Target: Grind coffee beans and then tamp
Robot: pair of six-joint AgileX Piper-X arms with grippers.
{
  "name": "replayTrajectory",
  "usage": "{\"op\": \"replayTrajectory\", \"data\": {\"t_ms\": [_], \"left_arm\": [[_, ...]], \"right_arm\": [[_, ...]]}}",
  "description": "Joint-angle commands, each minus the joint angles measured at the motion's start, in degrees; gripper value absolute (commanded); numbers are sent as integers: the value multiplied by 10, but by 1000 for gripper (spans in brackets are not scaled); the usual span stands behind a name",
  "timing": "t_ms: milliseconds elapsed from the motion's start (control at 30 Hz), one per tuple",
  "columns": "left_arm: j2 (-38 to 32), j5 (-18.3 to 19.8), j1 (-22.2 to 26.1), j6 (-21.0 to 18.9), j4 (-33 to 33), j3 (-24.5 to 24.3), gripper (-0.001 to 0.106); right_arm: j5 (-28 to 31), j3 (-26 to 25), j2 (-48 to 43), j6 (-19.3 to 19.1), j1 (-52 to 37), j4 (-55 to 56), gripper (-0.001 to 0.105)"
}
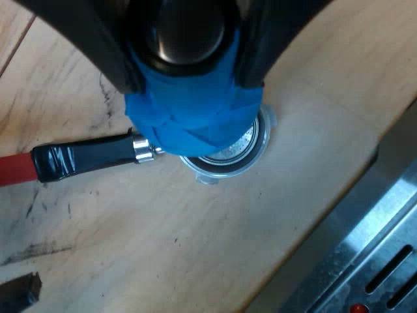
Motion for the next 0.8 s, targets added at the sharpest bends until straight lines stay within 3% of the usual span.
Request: {"op": "replayTrajectory", "data": {"t_ms": [33,800], "left_arm": [[11,0,-5,1,-5,-13,0],[101,4,-14,10,-37,-21,0]], "right_arm": [[-6,-2,-5,-2,0,-6,69],[-6,-2,-5,-3,0,-6,69]]}}
